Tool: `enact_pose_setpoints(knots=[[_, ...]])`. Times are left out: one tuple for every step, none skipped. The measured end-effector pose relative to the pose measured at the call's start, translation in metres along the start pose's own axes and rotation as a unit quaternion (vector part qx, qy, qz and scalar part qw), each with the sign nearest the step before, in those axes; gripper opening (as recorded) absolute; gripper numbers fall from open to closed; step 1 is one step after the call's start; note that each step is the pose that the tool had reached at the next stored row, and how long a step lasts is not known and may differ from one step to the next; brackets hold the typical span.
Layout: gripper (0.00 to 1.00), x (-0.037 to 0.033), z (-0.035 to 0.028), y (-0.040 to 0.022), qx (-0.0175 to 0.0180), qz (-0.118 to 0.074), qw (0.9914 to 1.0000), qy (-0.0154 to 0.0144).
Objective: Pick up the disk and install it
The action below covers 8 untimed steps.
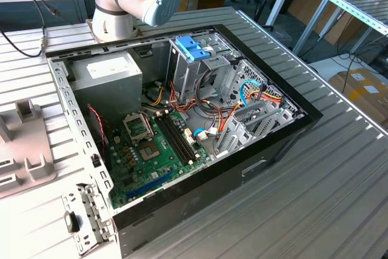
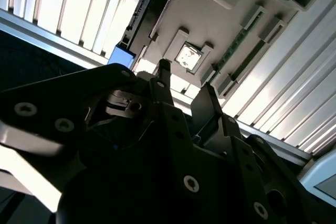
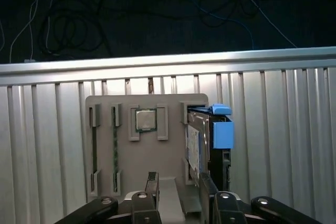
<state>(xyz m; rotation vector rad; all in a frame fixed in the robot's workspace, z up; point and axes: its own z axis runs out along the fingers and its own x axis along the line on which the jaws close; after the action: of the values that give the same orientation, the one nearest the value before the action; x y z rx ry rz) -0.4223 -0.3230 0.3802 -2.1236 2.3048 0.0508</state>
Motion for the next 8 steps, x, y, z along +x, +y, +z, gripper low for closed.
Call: enact_pose_setpoints(knots=[[0.44, 0.0000, 0.0002, 0.0000, 0.0001, 0.005, 0.99999, -0.0001], [0.44, 0.0000, 0.0004, 0.0001, 0.0003, 0.012, 0.99993, -0.0002], [0.44, 0.0000, 0.0004, 0.0001, 0.0003, 0.012, 0.99993, -0.0002], [0.44, 0.0000, 0.0004, 0.0002, 0.0003, 0.012, 0.99993, -0.0002], [0.44, 0.0000, 0.0004, 0.0002, 0.0003, 0.012, 0.99993, -0.0002], [0.44, 0.0000, 0.0004, 0.0001, 0.0004, 0.012, 0.99993, -0.0003], [0.44, 0.0000, 0.0004, 0.0002, 0.0003, 0.012, 0.99993, -0.0002], [0.44, 0.0000, 0.0004, 0.0002, 0.0003, 0.012, 0.99993, -0.0002]])
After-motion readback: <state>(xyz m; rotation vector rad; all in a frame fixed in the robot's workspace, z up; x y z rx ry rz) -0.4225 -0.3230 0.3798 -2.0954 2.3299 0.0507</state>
